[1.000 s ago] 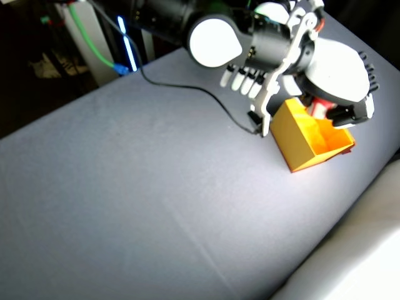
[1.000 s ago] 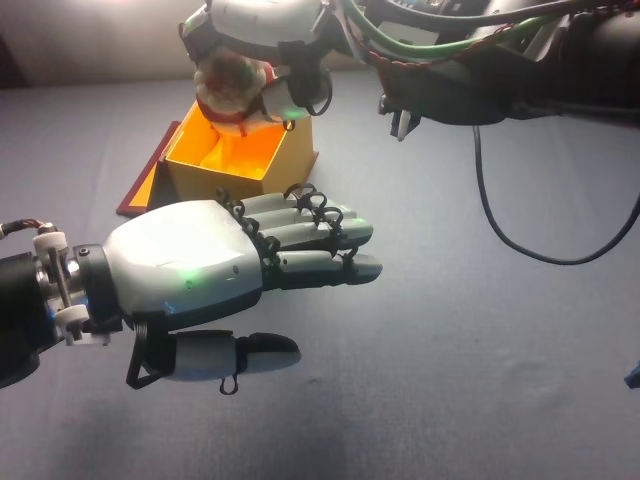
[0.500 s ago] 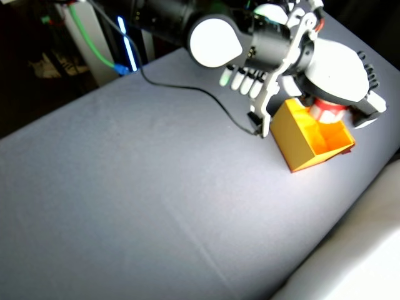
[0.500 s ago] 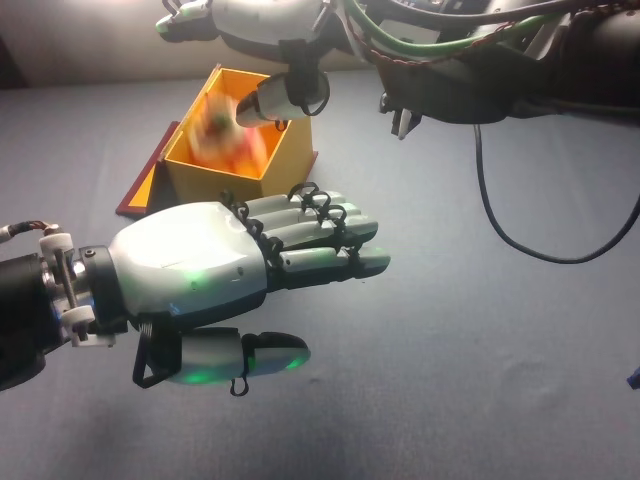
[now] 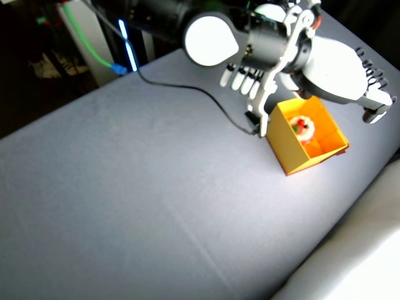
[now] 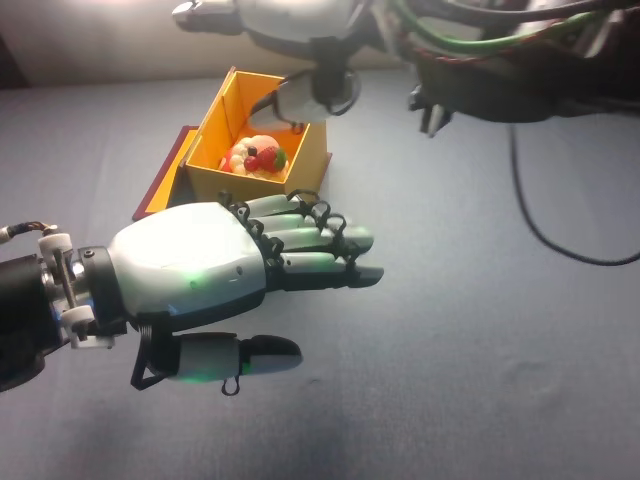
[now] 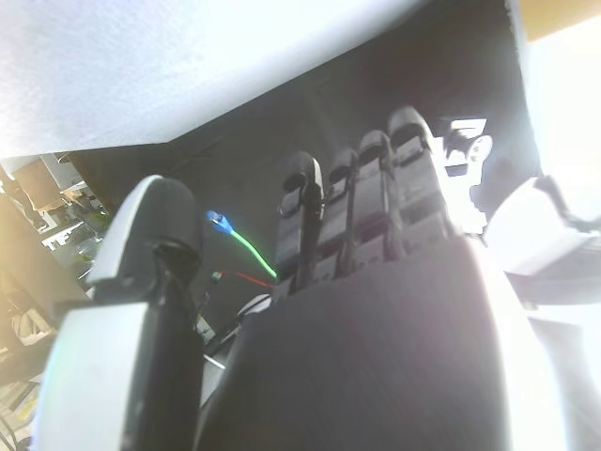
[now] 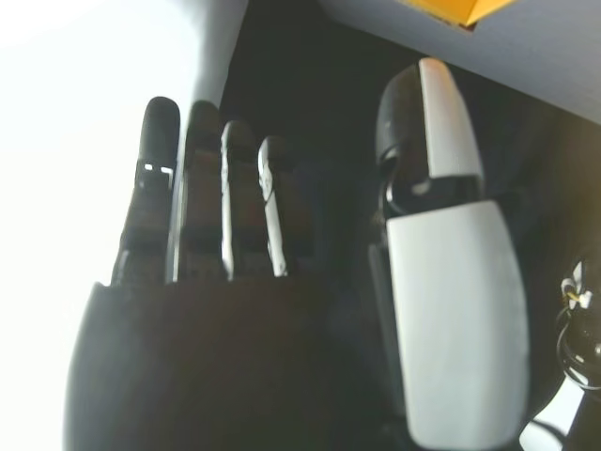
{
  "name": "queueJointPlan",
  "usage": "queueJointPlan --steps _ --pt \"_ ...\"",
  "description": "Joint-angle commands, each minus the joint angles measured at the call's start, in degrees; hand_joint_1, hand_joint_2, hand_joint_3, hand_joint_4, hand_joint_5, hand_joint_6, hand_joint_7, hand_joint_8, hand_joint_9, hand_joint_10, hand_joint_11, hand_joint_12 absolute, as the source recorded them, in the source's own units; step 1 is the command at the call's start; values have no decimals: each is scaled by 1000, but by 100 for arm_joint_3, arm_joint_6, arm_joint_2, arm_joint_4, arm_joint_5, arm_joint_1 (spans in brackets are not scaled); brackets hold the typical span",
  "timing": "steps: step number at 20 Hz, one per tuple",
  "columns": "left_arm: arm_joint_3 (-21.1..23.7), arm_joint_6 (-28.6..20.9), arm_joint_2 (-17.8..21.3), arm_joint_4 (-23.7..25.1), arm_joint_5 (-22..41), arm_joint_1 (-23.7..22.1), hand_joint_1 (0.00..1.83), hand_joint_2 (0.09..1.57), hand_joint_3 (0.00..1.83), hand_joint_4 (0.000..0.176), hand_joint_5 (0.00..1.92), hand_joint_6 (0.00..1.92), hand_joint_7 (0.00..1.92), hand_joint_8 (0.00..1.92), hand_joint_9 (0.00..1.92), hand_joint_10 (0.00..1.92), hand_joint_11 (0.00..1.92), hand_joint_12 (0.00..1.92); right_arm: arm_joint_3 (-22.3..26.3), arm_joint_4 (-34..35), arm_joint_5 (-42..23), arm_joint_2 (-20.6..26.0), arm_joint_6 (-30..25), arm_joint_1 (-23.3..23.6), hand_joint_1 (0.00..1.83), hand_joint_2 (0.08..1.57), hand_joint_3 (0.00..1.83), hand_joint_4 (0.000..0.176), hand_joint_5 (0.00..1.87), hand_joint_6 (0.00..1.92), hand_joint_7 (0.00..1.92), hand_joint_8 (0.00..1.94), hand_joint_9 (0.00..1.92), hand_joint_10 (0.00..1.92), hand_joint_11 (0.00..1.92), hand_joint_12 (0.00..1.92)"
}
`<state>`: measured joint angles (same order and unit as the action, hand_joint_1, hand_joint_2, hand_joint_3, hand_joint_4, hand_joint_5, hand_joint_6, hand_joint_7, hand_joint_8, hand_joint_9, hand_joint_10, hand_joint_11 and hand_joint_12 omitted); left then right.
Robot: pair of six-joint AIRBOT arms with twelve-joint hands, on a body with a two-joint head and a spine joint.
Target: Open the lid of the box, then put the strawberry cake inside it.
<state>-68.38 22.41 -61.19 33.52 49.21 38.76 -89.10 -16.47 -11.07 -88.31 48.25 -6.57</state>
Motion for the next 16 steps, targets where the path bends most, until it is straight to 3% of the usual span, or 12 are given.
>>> queueJointPlan --steps 1,2,3,4,5,9,10,12,13,14,15,16 --pt "62 -32 61 -246 637 17 731 1345 0 24 266 12 294 29 265 87 0 900 105 -23 -831 169 5 88 781 1168 3 0 108 1 102 0 101 4 0 466" --pt "106 -9 106 -305 640 62 712 1358 2 9 305 25 304 24 278 96 0 937 301 -99 -909 346 5 84 770 1173 2 0 122 5 115 3 95 4 0 426" --pt "148 40 143 -378 649 103 726 1355 0 0 340 34 291 14 263 90 0 929 477 -134 -1012 535 5 58 606 1256 34 0 84 6 77 6 46 6 0 420" --pt "199 111 192 -467 666 166 717 1366 3 0 358 34 282 7 252 79 0 924 659 -148 -1123 741 5 20 551 1301 21 0 72 2 45 2 8 0 0 137" --pt "223 124 229 -518 685 204 708 1369 2 0 375 25 277 3 250 60 0 898 792 -174 -1208 886 5 -11 529 1299 8 2 35 1 15 0 1 0 0 36" --pt "464 481 558 -1032 993 495 715 1348 0 0 370 5 297 4 238 20 0 890 1691 -267 -1894 1817 2 -224 415 1280 0 9 29 0 0 0 0 0 0 0" --pt "482 522 585 -1074 1027 517 706 1346 0 0 353 2 296 3 249 22 0 921 1747 -268 -1939 1897 2 -251 411 1261 0 0 61 13 20 7 10 4 10 5" --pt "588 742 731 -1334 1186 658 623 1371 4 5 316 1 256 0 241 18 0 995 2049 -272 -2169 2333 1 -392 352 1293 7 67 4 0 0 0 0 0 51 25" --pt "592 742 738 -1345 1192 658 598 1380 6 7 310 1 249 0 238 17 0 1016 2049 -272 -2169 2346 1 -395 349 1300 10 75 0 0 0 0 0 0 61 31" --pt "606 780 759 -1388 1219 680 559 1398 6 31 263 0 223 0 231 14 0 1081 2097 -273 -2207 2405 0 -413 282 1379 0 12 0 0 0 0 9 5 11 349" --pt "663 905 849 -1566 1338 785 551 1402 6 36 253 0 217 0 230 14 0 1096 2259 -274 -2364 2636 -1 -514 265 1376 0 0 0 0 0 0 11 6 1 599" --pt "710 1011 928 -1718 1457 876 555 1383 0 37 199 4 175 1 184 10 0 940 2389 -274 -2475 2820 -1 -596 142 1331 0 43 0 0 0 0 1 0 0 119"
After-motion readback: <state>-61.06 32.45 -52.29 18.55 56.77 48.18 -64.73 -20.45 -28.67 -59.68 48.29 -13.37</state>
